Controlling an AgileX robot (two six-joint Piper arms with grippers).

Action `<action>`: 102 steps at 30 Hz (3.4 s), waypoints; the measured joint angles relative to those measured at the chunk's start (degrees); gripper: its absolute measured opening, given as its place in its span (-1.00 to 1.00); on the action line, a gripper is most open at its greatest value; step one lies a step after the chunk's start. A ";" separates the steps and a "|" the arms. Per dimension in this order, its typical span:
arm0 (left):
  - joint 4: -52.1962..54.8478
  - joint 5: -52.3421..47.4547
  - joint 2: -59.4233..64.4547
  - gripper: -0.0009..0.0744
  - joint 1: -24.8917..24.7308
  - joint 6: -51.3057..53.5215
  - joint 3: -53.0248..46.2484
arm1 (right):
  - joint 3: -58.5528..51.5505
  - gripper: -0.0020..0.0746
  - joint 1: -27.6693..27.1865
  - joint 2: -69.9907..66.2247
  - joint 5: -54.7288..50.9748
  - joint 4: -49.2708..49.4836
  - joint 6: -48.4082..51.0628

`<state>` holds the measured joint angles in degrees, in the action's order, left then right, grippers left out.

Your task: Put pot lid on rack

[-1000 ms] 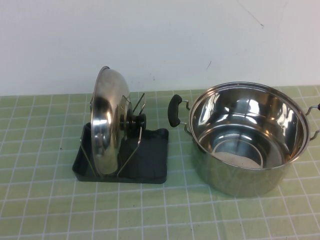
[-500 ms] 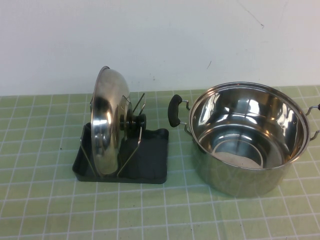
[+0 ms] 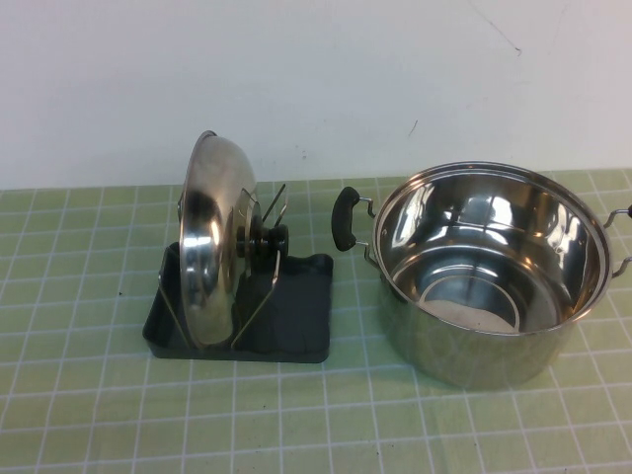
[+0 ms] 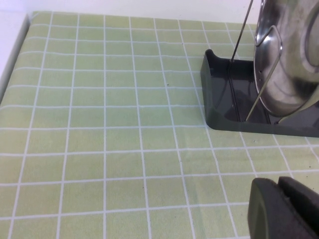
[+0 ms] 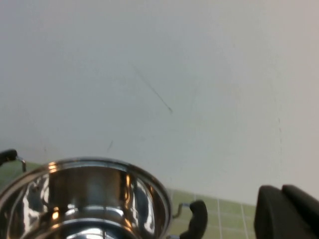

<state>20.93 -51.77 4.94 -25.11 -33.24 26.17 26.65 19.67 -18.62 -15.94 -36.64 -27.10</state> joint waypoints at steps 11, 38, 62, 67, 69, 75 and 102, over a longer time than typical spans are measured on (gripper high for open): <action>0.00 0.00 0.00 -0.97 0.00 0.00 -0.09 | -3.09 -0.95 0.00 0.00 -1.73 -1.51 3.29; 0.00 0.00 0.00 -0.97 0.00 0.00 -0.09 | -24.04 -0.95 -19.36 17.71 6.26 43.20 45.62; 0.00 0.00 0.00 -0.98 0.00 -0.25 -0.09 | -28.04 -0.95 -22.84 19.36 -3.99 30.49 36.92; 0.00 0.00 0.00 -0.98 0.00 -0.25 -0.09 | -28.04 -0.95 -23.60 19.36 -3.99 30.73 35.67; 0.00 0.00 0.00 -0.98 0.00 -0.25 -0.09 | -28.04 -0.95 -23.28 19.36 -4.02 30.89 35.43; 0.00 0.00 0.00 -0.98 0.00 -0.25 -0.09 | -27.99 -0.95 -19.39 19.36 -4.15 31.09 33.15; 0.00 0.00 0.00 -0.98 0.00 -0.09 -0.09 | -27.99 -0.95 -18.84 19.36 -4.24 31.14 31.80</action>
<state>20.93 -51.77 4.94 -25.11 -33.33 26.08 -1.34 0.83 0.74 -20.18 -5.50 4.70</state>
